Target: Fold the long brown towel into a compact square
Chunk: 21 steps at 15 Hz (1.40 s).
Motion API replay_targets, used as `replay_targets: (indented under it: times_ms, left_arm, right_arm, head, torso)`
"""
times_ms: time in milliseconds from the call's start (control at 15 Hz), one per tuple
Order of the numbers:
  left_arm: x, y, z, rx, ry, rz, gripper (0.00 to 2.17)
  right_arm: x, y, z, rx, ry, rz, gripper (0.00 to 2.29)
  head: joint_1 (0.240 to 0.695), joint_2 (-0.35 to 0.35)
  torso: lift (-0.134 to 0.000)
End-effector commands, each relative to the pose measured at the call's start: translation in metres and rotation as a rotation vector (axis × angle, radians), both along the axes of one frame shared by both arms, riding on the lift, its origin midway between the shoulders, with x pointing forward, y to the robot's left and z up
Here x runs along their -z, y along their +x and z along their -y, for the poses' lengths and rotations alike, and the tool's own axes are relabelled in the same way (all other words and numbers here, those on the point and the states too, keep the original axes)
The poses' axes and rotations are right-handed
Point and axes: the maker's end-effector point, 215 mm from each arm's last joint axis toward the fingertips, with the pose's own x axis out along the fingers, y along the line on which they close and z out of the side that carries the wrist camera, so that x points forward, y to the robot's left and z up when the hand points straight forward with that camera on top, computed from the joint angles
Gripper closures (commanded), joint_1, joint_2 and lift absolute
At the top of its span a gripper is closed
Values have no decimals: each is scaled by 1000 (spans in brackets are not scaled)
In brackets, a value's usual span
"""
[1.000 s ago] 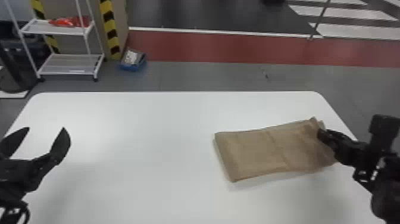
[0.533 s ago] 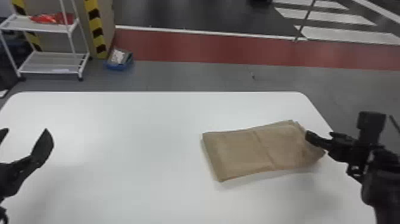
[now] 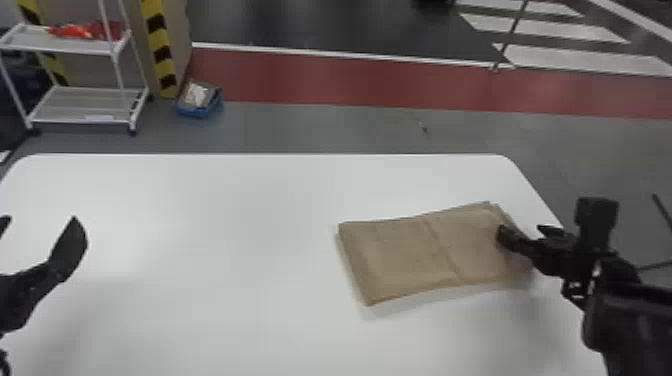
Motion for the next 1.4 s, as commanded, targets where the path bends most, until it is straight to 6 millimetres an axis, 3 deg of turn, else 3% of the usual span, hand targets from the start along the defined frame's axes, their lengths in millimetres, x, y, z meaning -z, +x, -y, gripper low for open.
replay_targets:
  times_ms: [0,200,400,533,733,1000,1133,1333]
  left_arm:
    - [2,0,-1,0,1,-4,87]
    - [2,0,0,4,-1,-4,87]
    - [3,-1,-1,2,-1,-6,87]
    - [3,-2,-2,1,1,-4,87]
    - [2,-2,-4,-2,0,-3,87]
    - [2,-3,-4,-2,2,-2,87]
    - [2,-3,-4,-2,0,-2,87]
    - [1,-3,-4,-2,-1,-1,87]
  right_arm:
    - [8,-2,0,-4,-5,-3,262]
    - [14,-3,-4,-15,-9,18,552]
    - [12,-5,-3,-11,12,39,1379]
    - [11,-5,-2,-8,16,42,1686]
    - [2,-8,3,7,72,82,1686]
    - [-68,-15,-1,27,160,202,1686]
    - [-104,-16,-27,-3,194,241,1686]
    - [-123,-13,-96,-96,229,246,1686]
  head:
    - [695,-161]
    - [695,-160]
    - [695,-158]
    - [695,-157]
    - [695,-158]
    - [695,-164]
    - [695,-161]
    - [695,-132]
  torso:
    - [-125]
    - [-125]
    - [-125]
    - [-125]
    - [-125]
    - [-125]
    - [-125]
    - [-125]
